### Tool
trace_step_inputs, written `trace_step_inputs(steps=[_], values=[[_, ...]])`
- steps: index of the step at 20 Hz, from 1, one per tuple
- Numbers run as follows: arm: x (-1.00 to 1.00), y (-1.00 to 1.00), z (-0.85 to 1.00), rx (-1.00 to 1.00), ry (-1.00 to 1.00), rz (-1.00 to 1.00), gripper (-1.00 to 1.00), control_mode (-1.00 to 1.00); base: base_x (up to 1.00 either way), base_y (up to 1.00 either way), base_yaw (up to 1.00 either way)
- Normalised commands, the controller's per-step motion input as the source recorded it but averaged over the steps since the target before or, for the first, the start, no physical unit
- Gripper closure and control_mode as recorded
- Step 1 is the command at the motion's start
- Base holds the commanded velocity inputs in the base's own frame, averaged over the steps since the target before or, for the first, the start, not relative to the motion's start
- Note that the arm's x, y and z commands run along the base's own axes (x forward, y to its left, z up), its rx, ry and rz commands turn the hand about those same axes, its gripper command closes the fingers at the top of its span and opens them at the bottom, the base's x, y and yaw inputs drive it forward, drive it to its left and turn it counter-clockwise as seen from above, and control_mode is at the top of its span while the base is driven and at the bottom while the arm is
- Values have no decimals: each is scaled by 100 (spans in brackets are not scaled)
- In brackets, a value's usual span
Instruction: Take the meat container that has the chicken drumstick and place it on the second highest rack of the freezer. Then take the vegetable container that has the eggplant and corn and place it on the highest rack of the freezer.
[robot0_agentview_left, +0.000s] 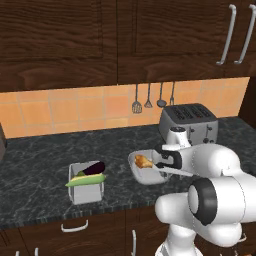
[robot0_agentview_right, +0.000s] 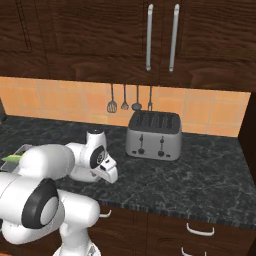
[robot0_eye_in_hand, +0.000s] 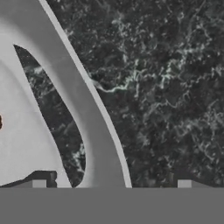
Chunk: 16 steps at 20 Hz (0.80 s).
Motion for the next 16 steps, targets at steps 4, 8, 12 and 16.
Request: trace_step_inputs(steps=[4,8,12,16], values=[[0,0,-25,0,0,0,100,-100,0,0,0],[0,0,-23,0,0,0,100,-100,0,0,0],[0,6,-39,5,2,0,100,-100,0,0,0],[0,3,-20,9,0,0,100,-100,0,0,0]])
